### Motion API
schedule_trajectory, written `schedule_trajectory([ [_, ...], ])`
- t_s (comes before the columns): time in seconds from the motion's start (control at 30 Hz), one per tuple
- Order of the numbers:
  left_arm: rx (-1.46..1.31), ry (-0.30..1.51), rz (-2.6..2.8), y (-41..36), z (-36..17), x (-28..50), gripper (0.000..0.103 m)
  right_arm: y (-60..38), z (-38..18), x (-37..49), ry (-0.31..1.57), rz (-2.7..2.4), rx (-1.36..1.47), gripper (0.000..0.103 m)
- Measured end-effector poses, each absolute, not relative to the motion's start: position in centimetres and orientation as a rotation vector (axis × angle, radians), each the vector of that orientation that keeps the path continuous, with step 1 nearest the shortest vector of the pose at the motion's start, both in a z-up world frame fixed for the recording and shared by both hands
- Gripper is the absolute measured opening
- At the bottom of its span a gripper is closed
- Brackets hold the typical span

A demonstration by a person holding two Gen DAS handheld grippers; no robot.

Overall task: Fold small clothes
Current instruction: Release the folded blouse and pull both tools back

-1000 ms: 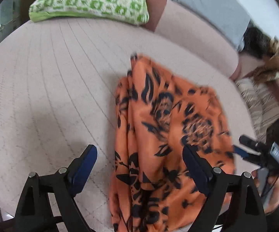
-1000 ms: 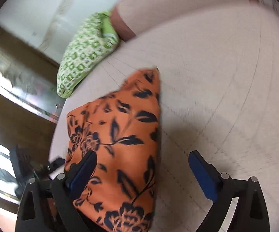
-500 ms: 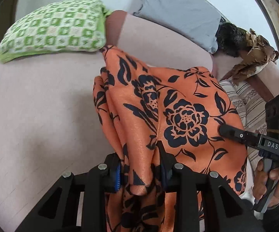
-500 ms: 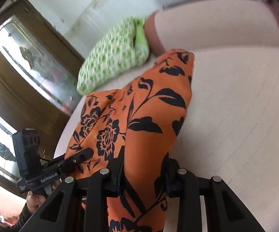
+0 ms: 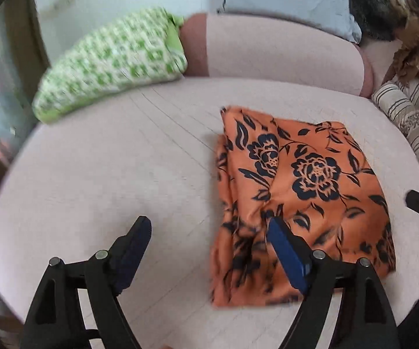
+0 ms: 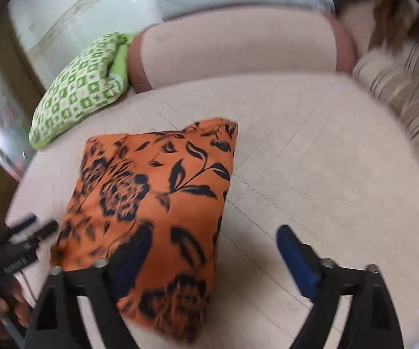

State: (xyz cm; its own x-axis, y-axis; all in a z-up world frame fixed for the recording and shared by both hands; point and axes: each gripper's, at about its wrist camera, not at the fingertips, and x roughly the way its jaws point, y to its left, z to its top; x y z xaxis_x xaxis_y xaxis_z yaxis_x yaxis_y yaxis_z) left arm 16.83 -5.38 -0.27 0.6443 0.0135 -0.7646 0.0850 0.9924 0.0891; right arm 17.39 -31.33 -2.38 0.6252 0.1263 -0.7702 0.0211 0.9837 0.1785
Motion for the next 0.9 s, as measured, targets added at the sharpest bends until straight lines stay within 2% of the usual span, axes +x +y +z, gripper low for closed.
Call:
schedule_trajectory([
  [0.03,0.117,0.862,-0.033,-5.0,0.2,16.3,0.083,-31.0,-1.4,16.5,0.881,0.059,0.147,0.103],
  [0.23,-0.017,0.831,-0.063,-4.3,3.0,12.0,0.087,-29.6,1.3,9.7,0.863,0.027,0.136,0.103],
  [0.57,-0.026,0.817,-0.116,-5.5,5.9,8.4,0.088,-26.0,2.1,5.7,0.866,0.014,0.020,0.103],
  [0.73,-0.032,0.775,-0.158,-6.2,6.9,7.1,0.102,-25.3,2.4,4.9,0.858,0.023,-0.008,0.103],
  [0.9,0.029,0.754,-0.177,-7.3,7.4,6.6,0.103,-25.0,2.7,4.5,0.857,0.032,-0.022,0.103],
])
